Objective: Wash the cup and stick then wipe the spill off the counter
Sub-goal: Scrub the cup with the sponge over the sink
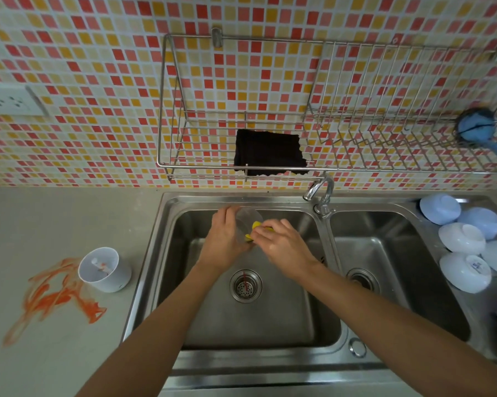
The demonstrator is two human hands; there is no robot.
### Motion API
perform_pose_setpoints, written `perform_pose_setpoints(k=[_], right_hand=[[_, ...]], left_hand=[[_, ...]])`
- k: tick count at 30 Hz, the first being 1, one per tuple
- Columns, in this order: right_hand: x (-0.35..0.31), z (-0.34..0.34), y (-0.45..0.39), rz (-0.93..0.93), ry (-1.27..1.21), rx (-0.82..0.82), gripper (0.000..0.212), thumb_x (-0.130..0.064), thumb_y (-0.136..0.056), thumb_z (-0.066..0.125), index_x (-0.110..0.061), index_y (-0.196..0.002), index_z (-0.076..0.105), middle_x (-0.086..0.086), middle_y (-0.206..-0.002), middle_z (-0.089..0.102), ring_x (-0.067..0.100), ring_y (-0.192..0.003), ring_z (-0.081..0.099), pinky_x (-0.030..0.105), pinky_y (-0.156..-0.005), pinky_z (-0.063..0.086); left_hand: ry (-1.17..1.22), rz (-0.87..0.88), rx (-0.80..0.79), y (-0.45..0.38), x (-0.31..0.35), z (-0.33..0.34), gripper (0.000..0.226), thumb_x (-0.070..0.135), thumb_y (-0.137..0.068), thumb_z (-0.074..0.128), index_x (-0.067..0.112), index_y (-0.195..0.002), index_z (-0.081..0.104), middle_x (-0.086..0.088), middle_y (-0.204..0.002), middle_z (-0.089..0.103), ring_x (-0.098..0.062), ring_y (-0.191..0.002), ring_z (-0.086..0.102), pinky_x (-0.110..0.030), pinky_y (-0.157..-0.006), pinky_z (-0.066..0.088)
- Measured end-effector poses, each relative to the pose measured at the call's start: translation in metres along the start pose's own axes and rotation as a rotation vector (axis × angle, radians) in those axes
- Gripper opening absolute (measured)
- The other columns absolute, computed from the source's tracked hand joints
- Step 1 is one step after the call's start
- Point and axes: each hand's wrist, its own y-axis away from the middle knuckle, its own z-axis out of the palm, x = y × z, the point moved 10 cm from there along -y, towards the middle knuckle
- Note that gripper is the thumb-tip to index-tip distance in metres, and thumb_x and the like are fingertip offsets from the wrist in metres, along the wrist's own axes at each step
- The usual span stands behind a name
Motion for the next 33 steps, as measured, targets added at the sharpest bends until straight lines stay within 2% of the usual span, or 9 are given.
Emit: perform_pose_setpoints(k=[2,5,9,12,17,21,25,30,33], right_hand=[[0.003,0.006,0.000,-0.015,-0.039,-0.054,0.014,-0.010,-0.083,0.065,-0.014,-0.095,0.071,-0.004,-0.099,0.072,0.021,-0.097,0.063,0.031,-0.073,0.042],[0.007,0.013,-0.001,-0.048,-0.080,-0.177,0.031,-0.006,-0.072,0.072,-0.015,-0.101,0.072,-0.005,-0.102,0.073,0.020,-0.097,0.062,0.033,-0.072,0.044],[-0.002,0.021,-0.004,-0.206,0.128,-0.336,0.033,-0.006,-0.081,0.044,-0.018,-0.099,0.070,-0.003,-0.101,0.069,0.018,-0.106,0.057,0.035,-0.080,0.045],[0.005,0.015,-0.013,-0.128,0.200,-0.334,0.041,-0.006,-0.084,0.032,-0.014,-0.099,0.069,0.001,-0.104,0.069,0.020,-0.113,0.055,0.038,-0.084,0.046],[-0.001,0.030,-0.002,0.060,-0.178,-0.433,0.044,-0.001,-0.079,0.061,-0.018,-0.119,0.068,-0.002,-0.116,0.070,0.021,-0.113,0.055,0.040,-0.085,0.038],[0.010,0.013,-0.011,0.031,0.063,-0.286,0.027,-0.008,-0.070,0.076,-0.015,-0.096,0.073,-0.002,-0.103,0.072,0.021,-0.104,0.061,0.037,-0.077,0.046],[0.004,0.011,-0.007,0.071,0.017,-0.202,0.032,-0.007,-0.069,0.075,-0.015,-0.100,0.073,-0.002,-0.106,0.071,0.022,-0.103,0.061,0.035,-0.075,0.047],[-0.004,0.013,0.000,-0.094,0.065,-0.225,0.030,-0.011,-0.080,0.050,-0.018,-0.098,0.073,-0.007,-0.100,0.072,0.019,-0.097,0.061,0.034,-0.071,0.043],[0.001,-0.002,-0.008,-0.148,0.140,-0.145,0.035,-0.012,-0.086,0.041,-0.017,-0.102,0.071,-0.005,-0.110,0.069,0.018,-0.106,0.061,0.034,-0.078,0.044]], left_hand=[[-0.060,0.025,0.013,-0.004,0.001,-0.004,0.077,0.032,-0.065,0.082,0.004,-0.129,0.048,-0.011,-0.123,0.054,-0.026,-0.114,0.049,-0.037,-0.099,0.045],[-0.139,0.127,-0.032,-0.009,0.006,-0.006,0.073,0.030,-0.065,0.082,0.009,-0.128,0.050,-0.006,-0.123,0.056,-0.025,-0.112,0.051,-0.037,-0.100,0.042],[-0.107,0.208,-0.133,-0.006,0.017,0.001,0.068,0.028,-0.066,0.080,0.008,-0.125,0.052,-0.006,-0.121,0.057,-0.026,-0.110,0.050,-0.033,-0.097,0.040],[-0.122,0.229,-0.121,-0.012,0.020,-0.002,0.070,0.030,-0.066,0.078,0.010,-0.126,0.051,-0.004,-0.122,0.056,-0.023,-0.113,0.049,-0.033,-0.100,0.040],[-0.119,0.194,-0.176,-0.008,0.009,-0.001,0.070,0.032,-0.067,0.079,0.012,-0.128,0.050,-0.003,-0.124,0.055,-0.023,-0.112,0.046,-0.034,-0.096,0.043],[-0.074,0.165,-0.137,-0.008,0.014,-0.008,0.073,0.023,-0.065,0.082,0.013,-0.129,0.049,-0.003,-0.125,0.054,-0.022,-0.114,0.045,-0.030,-0.095,0.042],[-0.101,0.198,-0.181,-0.016,0.013,-0.013,0.073,0.026,-0.067,0.081,0.014,-0.131,0.048,-0.001,-0.127,0.053,-0.020,-0.115,0.044,-0.025,-0.090,0.041],[-0.042,0.154,-0.268,-0.006,0.003,-0.002,0.079,0.025,-0.062,0.085,0.016,-0.131,0.049,0.001,-0.129,0.054,-0.018,-0.118,0.045,-0.029,-0.099,0.040],[0.008,0.143,-0.284,-0.005,0.010,0.004,0.084,0.029,-0.061,0.087,0.015,-0.134,0.047,0.000,-0.132,0.053,-0.019,-0.122,0.044,-0.032,-0.103,0.039]])
